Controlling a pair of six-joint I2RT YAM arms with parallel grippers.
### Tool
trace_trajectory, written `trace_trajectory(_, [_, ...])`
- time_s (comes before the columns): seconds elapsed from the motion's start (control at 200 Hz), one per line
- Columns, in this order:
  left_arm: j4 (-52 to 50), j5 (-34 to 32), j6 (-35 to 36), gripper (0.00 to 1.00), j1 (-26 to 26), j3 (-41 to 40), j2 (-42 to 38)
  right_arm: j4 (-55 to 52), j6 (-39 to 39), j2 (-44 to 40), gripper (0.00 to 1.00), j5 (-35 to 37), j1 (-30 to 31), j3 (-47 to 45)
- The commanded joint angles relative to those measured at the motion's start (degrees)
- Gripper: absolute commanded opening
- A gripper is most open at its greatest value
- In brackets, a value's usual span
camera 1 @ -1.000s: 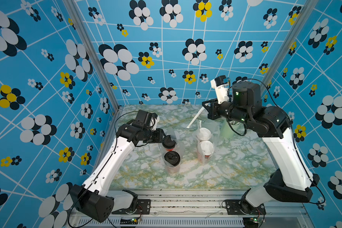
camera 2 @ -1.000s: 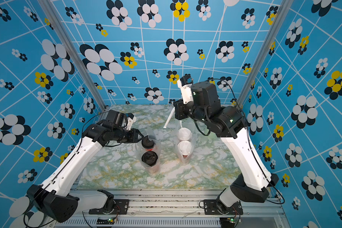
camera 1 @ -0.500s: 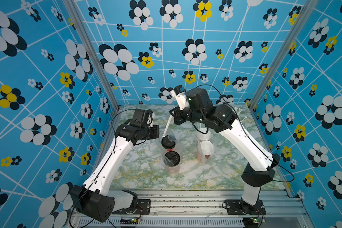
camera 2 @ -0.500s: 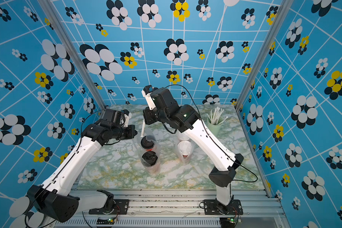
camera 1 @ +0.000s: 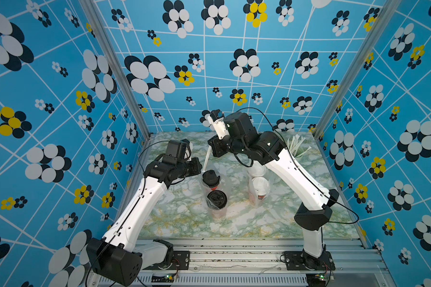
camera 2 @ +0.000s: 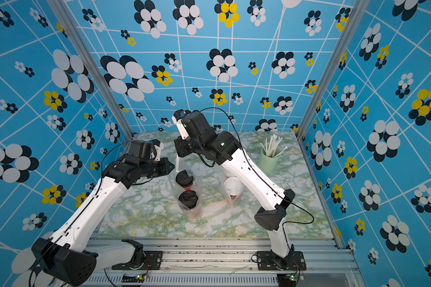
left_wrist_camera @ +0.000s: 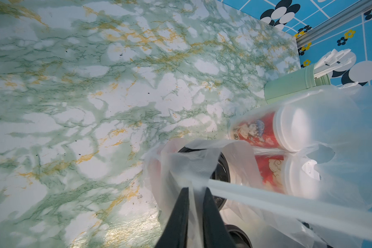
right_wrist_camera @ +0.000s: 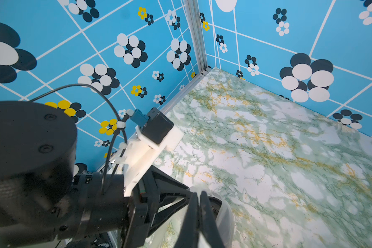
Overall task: Pack milk tea into plastic carrier bags
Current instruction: Place the straw in the plastic carrier bag.
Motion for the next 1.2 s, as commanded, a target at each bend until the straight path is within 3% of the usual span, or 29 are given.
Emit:
trace_trajectory(0.0, [-0.18, -1.58, 0.52, 0.12, 0.66, 0.35, 0.29, 0.08, -0.75, -1.05, 0.0, -1.53, 1.07, 0.16])
trace_trajectory(0.185, [-0.1, -1.37, 0.45, 0.0, 0.75, 0.56, 0.32, 5.5, -0.66, -1.79, 0.0, -1.45, 1.68, -5.1])
trace_trajectory(0.395, [0.94, -0.11, -0.34, 0.0, 0.86, 0.0, -0.23, 10.66, -4.27, -1.04, 0.0, 1.52, 2.01, -9.51])
trace_trajectory(0.655, [1.04, 0.59, -0.97, 0.0, 1.18, -0.15, -1.29, 19.42, -8.78, -2.15, 0.0, 4.2, 2.35, -21.19])
trace_trajectory(1.2, [1.61, 1.61, -2.09, 0.0, 2.54, -2.36, -3.38, 21.94, -13.67, 3.85, 0.0, 8.13, 2.49, -28.62])
